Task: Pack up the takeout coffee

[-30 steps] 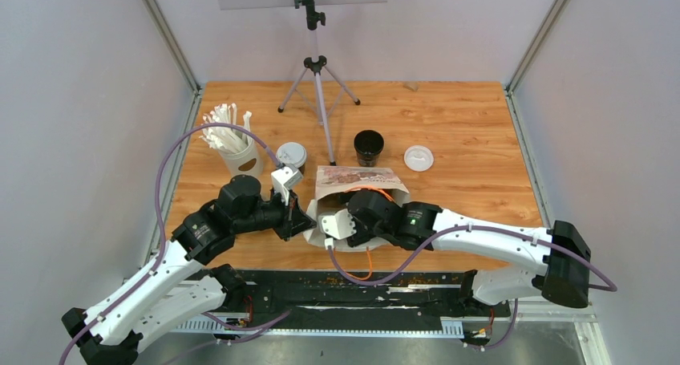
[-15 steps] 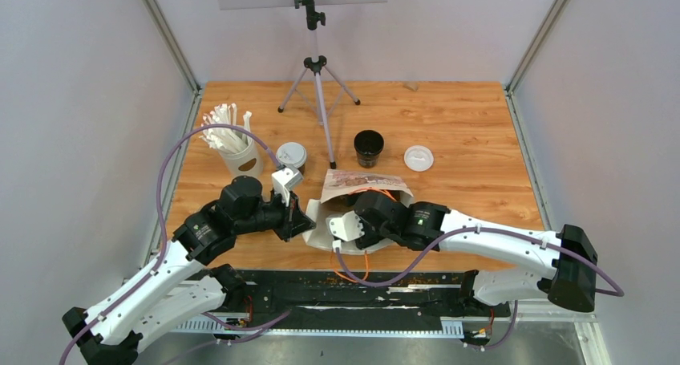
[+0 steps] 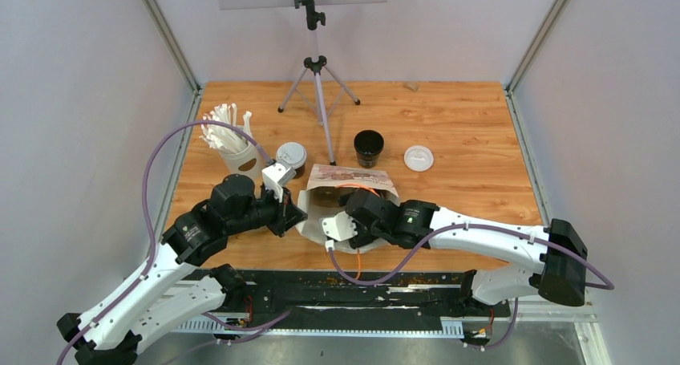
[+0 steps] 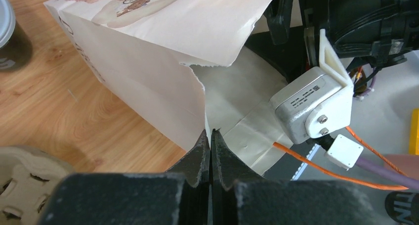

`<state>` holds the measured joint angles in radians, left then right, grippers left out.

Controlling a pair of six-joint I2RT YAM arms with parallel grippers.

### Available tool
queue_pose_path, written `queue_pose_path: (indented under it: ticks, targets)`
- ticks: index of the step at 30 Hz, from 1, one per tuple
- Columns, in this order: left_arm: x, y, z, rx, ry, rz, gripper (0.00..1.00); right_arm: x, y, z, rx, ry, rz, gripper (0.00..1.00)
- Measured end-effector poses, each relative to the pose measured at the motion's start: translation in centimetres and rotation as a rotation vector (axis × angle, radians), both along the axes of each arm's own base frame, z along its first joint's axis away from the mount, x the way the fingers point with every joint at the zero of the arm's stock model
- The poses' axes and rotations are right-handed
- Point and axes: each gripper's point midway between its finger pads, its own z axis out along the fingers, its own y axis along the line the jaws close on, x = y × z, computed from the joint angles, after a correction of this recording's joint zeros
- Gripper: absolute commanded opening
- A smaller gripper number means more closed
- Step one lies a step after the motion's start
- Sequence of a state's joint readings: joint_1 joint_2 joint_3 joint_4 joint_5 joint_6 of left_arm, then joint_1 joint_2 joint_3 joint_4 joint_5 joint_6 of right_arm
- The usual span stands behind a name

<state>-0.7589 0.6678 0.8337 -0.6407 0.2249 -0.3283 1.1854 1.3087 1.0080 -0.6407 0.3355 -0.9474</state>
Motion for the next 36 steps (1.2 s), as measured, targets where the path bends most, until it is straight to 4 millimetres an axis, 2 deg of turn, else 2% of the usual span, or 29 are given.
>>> queue_pose_path:
  ticks: [6, 12, 36]
  targets:
    - [0.1, 0.4, -0.6, 0.035, -0.001, 0.005, 0.03, 0.6, 0.4, 0.3, 0.025, -0.024, -0.016, 0.72]
    - [0.1, 0.4, -0.6, 0.036, -0.004, 0.003, 0.06, 1.0, 0.0, -0.7, 0.026, -0.023, -0.029, 0.72]
    - [-0.6, -0.1, -0.5, 0.006, 0.013, -0.034, 0.07, 2.5, -0.2, -1.7, 0.062, -0.043, -0.070, 0.71]
